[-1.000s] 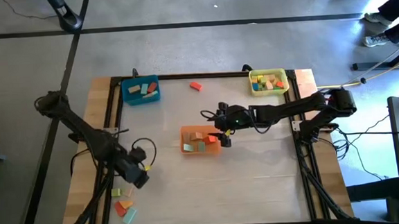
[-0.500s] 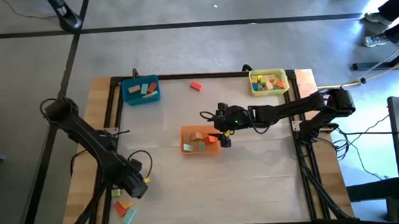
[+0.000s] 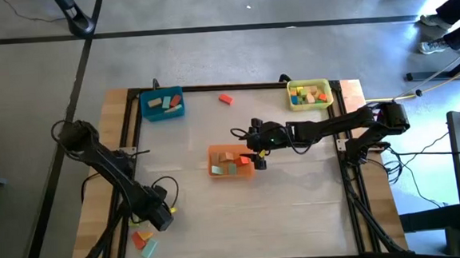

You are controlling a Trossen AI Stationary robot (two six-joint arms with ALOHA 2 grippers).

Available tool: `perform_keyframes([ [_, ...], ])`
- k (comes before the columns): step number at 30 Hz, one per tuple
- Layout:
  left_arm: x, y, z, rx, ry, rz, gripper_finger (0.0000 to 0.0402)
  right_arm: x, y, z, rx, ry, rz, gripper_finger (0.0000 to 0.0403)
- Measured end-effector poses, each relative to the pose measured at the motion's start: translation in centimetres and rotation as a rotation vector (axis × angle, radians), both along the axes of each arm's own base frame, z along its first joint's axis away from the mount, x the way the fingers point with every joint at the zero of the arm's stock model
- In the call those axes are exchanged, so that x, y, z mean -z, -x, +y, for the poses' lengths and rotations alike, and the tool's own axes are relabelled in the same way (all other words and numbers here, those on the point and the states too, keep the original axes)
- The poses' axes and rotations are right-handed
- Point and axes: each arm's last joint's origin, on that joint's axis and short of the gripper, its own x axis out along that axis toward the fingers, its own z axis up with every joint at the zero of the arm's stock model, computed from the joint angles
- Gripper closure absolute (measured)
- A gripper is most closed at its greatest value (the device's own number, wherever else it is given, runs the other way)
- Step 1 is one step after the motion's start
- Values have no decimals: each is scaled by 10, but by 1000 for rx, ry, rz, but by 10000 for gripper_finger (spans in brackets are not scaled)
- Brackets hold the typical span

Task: Sort blocks by size
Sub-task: Put the brown rectangular block into the blue bin

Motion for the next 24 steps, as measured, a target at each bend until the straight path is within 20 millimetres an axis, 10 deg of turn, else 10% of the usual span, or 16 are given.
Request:
perform_keyframes([
  [24, 2, -7, 1, 98, 35, -40, 282, 1, 2, -2, 59, 34, 25, 125],
])
